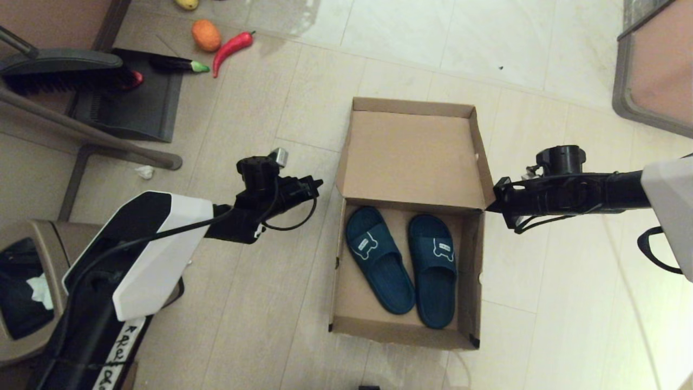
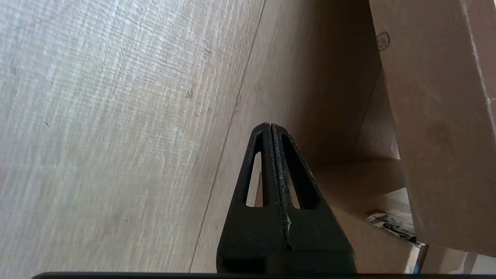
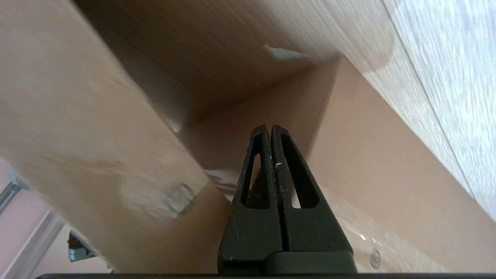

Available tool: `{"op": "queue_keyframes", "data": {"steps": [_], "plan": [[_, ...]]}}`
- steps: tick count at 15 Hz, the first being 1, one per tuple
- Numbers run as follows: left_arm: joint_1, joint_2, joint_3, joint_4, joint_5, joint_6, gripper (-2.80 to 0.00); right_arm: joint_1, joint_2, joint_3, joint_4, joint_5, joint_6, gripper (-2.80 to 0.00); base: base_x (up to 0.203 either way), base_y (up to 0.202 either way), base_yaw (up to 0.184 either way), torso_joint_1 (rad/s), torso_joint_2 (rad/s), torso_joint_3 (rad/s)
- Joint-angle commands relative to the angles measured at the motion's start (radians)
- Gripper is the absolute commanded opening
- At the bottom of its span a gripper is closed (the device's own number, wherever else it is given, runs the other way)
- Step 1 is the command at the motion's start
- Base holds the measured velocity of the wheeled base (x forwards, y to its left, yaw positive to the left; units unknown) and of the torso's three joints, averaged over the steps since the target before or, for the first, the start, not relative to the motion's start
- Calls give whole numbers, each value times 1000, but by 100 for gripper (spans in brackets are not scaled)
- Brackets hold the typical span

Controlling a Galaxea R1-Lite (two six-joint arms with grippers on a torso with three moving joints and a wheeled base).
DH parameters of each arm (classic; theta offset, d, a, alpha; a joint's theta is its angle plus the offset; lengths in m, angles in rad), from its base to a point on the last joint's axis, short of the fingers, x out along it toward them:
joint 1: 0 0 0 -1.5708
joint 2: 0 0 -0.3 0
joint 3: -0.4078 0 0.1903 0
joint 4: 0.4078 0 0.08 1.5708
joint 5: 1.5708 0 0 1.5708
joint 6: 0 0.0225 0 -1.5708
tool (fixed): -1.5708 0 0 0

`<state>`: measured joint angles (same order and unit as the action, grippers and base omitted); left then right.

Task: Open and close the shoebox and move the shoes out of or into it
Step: Close the shoe box

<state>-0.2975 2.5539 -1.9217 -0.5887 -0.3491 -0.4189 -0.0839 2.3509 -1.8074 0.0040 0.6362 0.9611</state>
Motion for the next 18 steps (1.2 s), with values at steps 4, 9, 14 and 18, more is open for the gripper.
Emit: {"op": "queue_keyframes", "data": {"steps": [4, 9, 14, 18], "plan": [[0, -63, 180, -4, -5, -3, -280, 12, -37, 101, 1, 2, 2, -280, 0, 0, 0, 0, 0, 0], [3, -157, 417, -49, -5, -6, -280, 21, -53, 143, -1, -20, -2, -280, 0, 0, 0, 0, 0, 0], [8, -197, 536, -170, 0, -2, -280, 21, -48, 136, -1, -49, -2, -280, 0, 0, 0, 0, 0, 0], [25, -117, 307, -186, 12, -2, -280, 20, -73, 145, 10, -73, 2, -280, 0, 0, 0, 0, 0, 0]]}}
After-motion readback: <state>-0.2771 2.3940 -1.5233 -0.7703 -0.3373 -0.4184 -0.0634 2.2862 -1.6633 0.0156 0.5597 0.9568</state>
